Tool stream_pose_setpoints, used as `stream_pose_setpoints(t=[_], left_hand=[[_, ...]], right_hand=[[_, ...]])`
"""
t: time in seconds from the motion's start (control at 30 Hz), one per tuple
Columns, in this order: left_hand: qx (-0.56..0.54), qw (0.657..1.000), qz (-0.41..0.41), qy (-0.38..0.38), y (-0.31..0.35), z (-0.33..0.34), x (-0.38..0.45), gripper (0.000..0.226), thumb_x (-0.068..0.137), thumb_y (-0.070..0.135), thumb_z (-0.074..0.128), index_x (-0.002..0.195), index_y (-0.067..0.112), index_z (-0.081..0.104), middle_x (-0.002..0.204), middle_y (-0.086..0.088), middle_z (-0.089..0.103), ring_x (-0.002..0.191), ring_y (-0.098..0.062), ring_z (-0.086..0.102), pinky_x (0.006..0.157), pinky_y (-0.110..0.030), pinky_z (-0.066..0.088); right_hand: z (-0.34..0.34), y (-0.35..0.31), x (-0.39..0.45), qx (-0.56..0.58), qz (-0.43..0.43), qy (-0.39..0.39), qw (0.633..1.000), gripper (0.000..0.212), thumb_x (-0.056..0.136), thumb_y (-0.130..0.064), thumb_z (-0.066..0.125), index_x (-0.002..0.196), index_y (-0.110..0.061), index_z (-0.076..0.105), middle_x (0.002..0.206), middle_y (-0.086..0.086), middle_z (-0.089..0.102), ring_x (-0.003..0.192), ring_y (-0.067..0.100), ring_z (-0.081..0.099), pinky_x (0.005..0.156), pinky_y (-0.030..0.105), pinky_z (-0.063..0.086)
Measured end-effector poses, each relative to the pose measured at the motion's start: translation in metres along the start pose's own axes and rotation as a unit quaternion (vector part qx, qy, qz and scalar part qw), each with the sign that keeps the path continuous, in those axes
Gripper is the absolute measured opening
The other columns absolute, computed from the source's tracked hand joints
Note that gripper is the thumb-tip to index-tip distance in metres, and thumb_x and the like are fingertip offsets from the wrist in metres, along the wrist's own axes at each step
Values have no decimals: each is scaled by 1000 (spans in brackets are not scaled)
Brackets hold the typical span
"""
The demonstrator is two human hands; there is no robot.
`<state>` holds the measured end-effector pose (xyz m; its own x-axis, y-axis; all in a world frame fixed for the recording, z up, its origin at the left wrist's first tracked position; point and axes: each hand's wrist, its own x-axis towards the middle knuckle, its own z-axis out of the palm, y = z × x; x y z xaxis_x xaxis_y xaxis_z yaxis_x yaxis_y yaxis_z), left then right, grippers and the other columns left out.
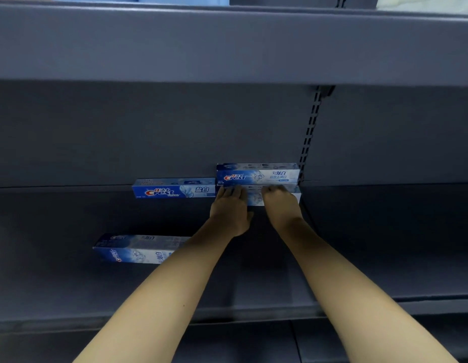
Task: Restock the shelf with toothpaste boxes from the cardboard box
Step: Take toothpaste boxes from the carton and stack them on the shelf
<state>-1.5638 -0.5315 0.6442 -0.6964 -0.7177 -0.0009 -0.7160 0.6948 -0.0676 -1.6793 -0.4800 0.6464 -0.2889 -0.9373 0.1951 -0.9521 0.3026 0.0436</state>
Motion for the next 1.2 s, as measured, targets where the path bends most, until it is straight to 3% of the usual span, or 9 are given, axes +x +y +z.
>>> stream_pose_setpoints(t=[0.23, 0.37, 0.5, 0.57, 0.77, 0.93, 1.07, 1.13, 1.2], left_hand=[[18, 999, 10, -27, -4, -2, 5, 75, 97, 45, 37, 152, 6, 2, 158, -11, 5, 146, -26, 6, 120, -39, 2], [2, 998, 8, -68, -7, -10, 0, 78, 97, 50, 36, 152, 12, -4, 159, -7, -5, 147, -24, -5, 118, -42, -4], [20, 998, 17, -60, -19, -18, -17, 71, 97, 53, 30, 152, 22, -4, 158, -7, -12, 145, -23, -14, 115, -50, -9], [2, 999, 16, -51, -31, -25, -27, 67, 98, 52, 29, 152, 23, 2, 159, -6, -6, 146, -22, -8, 117, -50, -7], [-63, 995, -45, -69, -73, -57, -58, 58, 99, 47, 33, 147, 15, 30, 153, -9, 29, 139, -26, 30, 115, -40, 21], [-87, 990, -76, -78, -99, -45, -88, 37, 98, 37, 36, 125, 19, 54, 130, -8, 57, 112, -25, 55, 88, -34, 41], [-107, 989, -72, -76, -110, -37, -107, 29, 96, 30, 44, 121, 20, 55, 120, -3, 61, 105, -20, 57, 86, -30, 47], [-119, 986, -87, -78, -115, -35, -114, 27, 96, 33, 43, 114, 17, 56, 113, -2, 60, 99, -19, 56, 81, -29, 46], [-116, 985, -94, -88, -116, -36, -121, 30, 98, 38, 39, 111, 16, 56, 108, -3, 59, 94, -19, 55, 77, -29, 44]], right_hand=[[2, 2, 4, 6, -14, -2, 1000, 41, 92, 4, 45, 132, -1, 43, 131, 16, 51, 123, 28, 47, 95, 32, 44], [-3, 0, 8, 11, 1, -19, 1000, 36, 90, 7, 46, 125, 0, 49, 122, 17, 58, 114, 28, 54, 90, 32, 48], [-9, -3, 9, -20, -17, -48, 999, 44, 89, -2, 54, 132, 0, 45, 133, 18, 49, 127, 30, 43, 109, 37, 35], [-11, -4, 7, -34, -25, -32, 999, 46, 90, -11, 54, 134, -3, 44, 135, 15, 46, 129, 29, 39, 111, 39, 31], [-28, -42, -4, 92, -121, 53, 987, 31, 97, -28, 41, 108, -7, 62, 108, 11, 63, 104, 25, 55, 92, 35, 41], [-39, -92, -21, 250, -234, -67, 937, 38, 92, -37, 52, 80, -4, 67, 78, 13, 68, 72, 24, 63, 66, 33, 48], [-39, -109, -36, 244, -246, -116, 931, 43, 89, -50, 53, 88, -10, 68, 84, 6, 70, 78, 19, 65, 72, 35, 52], [-41, -112, -43, 242, -255, -130, 927, 38, 89, -50, 55, 77, -16, 65, 72, 0, 63, 66, 13, 57, 62, 29, 44], [-43, -115, -49, 223, -254, -143, 930, 34, 91, -46, 54, 80, -16, 66, 72, 1, 61, 64, 11, 51, 58, 26, 36]])
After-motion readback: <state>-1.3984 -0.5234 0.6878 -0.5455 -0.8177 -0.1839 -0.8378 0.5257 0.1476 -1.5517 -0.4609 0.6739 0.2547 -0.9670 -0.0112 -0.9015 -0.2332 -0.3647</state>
